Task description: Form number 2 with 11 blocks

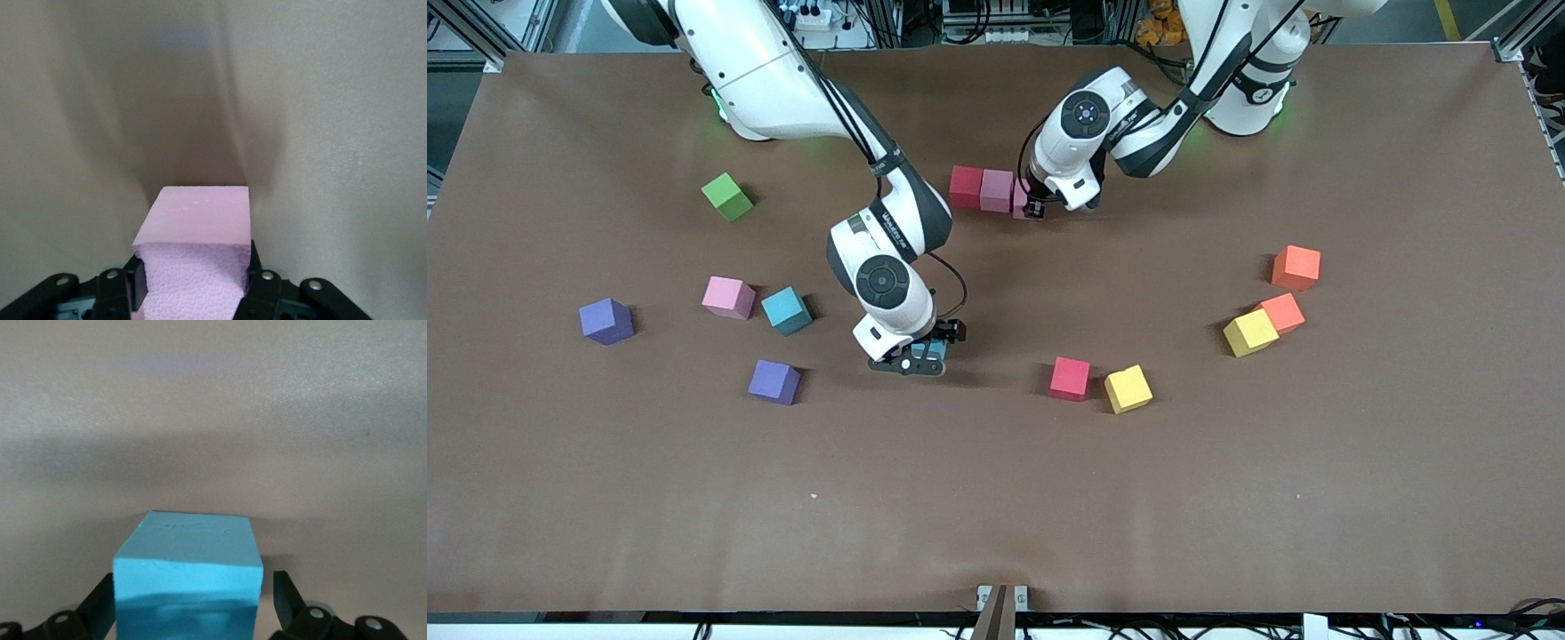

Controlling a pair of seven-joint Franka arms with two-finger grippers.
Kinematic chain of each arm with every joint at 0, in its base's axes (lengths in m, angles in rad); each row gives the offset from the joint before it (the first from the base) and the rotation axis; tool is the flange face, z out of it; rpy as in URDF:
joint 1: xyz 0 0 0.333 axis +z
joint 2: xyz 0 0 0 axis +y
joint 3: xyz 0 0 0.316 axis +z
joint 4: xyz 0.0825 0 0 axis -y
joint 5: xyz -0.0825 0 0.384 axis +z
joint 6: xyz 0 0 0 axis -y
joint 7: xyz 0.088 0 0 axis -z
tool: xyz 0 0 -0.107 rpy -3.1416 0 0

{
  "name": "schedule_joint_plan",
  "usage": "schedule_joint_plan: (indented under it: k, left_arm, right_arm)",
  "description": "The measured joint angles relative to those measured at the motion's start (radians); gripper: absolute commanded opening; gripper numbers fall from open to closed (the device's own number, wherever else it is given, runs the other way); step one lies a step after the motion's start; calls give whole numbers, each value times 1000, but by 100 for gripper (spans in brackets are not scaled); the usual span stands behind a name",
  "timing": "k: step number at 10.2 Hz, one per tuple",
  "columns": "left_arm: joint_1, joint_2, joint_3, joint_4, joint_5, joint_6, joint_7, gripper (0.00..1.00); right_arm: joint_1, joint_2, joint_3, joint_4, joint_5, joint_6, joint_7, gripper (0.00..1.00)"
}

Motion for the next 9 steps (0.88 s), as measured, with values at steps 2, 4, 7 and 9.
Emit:
schedule_joint_plan:
  k: [2,4,7,9]
  left_arm:
    - [-2,8,-3,0,0,12,-1,26]
    - [-6,9,-6,0,0,17,-3,26]
    - [-9,14,-15,0,0,17,-4,32]
    - [-9,18,-20,0,0,18,-6,34]
  right_arm:
    - [0,2,-1,0,-3,2,0,100]
    - [0,2,-1,1,-4,8,0,100]
    - [-2,2,-6,15,-4,16,0,100]
    - [-5,1,-8,31,-4,17,0,100]
